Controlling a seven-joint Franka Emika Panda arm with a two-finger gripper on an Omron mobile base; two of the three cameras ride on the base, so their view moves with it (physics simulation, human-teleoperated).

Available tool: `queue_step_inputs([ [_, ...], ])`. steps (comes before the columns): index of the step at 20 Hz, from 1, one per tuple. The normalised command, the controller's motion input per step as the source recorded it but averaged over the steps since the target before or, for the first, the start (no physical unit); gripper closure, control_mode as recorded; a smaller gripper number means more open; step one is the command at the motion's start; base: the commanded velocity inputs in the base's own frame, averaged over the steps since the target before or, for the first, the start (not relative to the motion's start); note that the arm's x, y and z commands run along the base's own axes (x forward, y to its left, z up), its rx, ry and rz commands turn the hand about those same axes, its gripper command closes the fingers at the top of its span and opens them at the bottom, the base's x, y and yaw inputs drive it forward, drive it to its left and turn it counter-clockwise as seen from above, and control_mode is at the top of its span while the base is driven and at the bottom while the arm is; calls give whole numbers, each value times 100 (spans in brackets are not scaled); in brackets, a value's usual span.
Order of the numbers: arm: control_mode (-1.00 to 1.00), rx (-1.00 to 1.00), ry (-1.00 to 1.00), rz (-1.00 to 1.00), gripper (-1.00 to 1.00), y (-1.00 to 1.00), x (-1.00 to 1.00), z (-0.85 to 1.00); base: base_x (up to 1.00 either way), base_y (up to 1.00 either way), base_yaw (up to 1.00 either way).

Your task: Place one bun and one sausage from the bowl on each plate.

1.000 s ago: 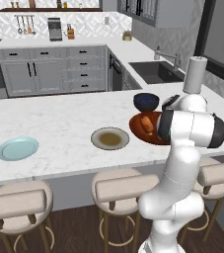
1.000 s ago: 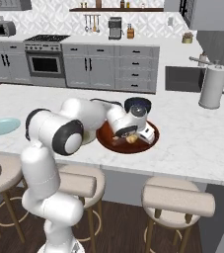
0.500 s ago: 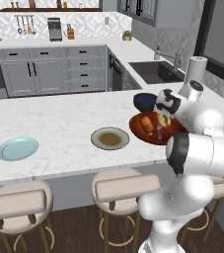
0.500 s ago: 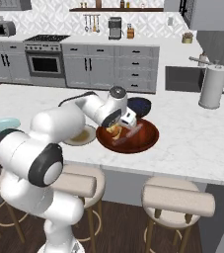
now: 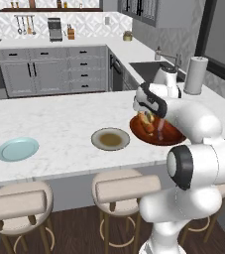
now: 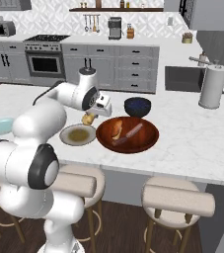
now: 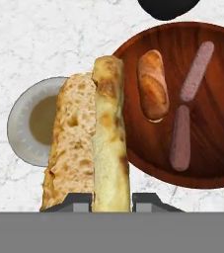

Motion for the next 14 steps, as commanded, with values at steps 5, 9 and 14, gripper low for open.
queue_step_inputs([
  [5,-100,-12,12,12,100,83,-8,-25,0,0,0],
  [9,-100,-2,7,8,100,56,0,-28,0,0,0],
  [14,-100,0,2,1,100,15,11,-14,0,0,0],
])
